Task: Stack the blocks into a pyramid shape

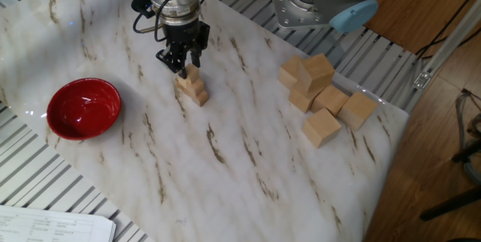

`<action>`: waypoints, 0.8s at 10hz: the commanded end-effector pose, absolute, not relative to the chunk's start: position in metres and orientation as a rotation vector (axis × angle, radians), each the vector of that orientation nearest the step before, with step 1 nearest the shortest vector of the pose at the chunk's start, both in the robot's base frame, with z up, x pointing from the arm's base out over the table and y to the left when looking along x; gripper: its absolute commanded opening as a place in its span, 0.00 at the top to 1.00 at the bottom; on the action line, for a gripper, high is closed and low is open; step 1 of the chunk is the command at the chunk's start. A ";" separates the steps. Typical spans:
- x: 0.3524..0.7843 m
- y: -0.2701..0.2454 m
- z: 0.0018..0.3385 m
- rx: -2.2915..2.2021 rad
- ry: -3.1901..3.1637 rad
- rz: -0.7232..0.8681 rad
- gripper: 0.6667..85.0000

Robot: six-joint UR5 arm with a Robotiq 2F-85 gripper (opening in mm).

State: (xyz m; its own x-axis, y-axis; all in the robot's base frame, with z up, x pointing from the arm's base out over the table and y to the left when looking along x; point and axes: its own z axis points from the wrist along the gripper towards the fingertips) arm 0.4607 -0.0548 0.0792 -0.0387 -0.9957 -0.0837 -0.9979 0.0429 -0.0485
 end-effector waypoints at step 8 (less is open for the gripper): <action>0.454 -0.032 0.095 -2.033 2.277 0.059 0.32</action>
